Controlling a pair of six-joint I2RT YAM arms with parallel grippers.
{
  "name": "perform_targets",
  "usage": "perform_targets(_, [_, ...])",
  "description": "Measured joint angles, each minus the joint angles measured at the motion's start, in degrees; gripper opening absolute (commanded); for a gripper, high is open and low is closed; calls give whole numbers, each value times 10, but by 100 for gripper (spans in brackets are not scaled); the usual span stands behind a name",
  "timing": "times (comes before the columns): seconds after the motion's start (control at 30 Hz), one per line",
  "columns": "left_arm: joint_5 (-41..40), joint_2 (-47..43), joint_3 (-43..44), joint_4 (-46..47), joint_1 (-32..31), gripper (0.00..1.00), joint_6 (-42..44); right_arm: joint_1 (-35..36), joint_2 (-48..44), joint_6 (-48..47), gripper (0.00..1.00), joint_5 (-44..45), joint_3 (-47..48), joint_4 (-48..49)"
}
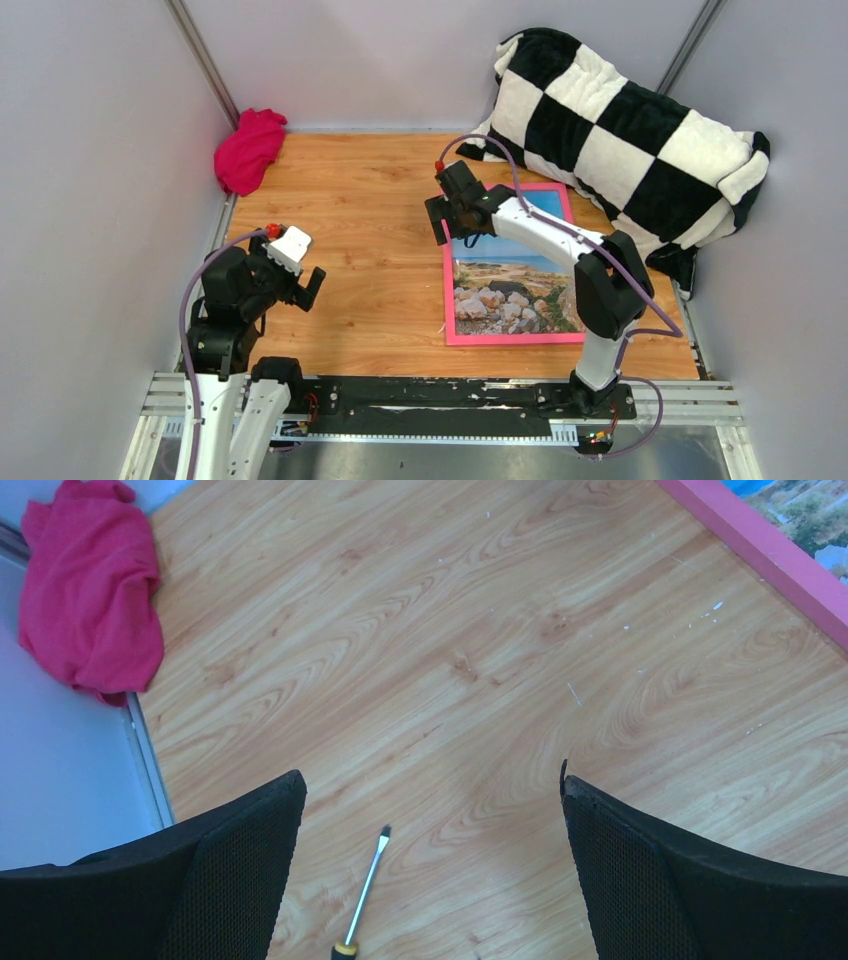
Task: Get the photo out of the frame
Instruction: Turn over the photo frame at the center of the board.
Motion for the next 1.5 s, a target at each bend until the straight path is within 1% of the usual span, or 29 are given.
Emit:
perform_targets(0.07, [-1, 2, -2, 1, 0, 100, 0, 17, 18, 19, 75, 26, 8, -9])
perform_targets(0.27, [-1, 3, -4, 1, 0, 100, 0, 61, 49, 66, 66, 70, 19, -23])
perform_targets(0.4, [-1, 4, -5, 1, 0, 100, 0, 66, 49, 85, 59, 86, 19, -27])
perform_targets(0.53, [-1, 4, -5, 1, 0, 100, 0, 65, 54, 97, 57, 92, 19, -26])
perform_targets(0.63, [-2, 4, -5, 2, 0, 100, 0, 65, 61, 103, 53, 92, 19, -26])
perform_targets(1.03, [-10, 6, -5, 5, 0, 100, -2, 65, 81, 120, 52, 88, 11, -10])
perform_targets(1.2, [-11, 7, -5, 10, 0, 100, -2, 65, 90, 126, 49, 88, -4, -2])
perform_targets(1.5, [-11, 7, -6, 10, 0, 100, -2, 65, 92, 130, 48, 88, -10, 8])
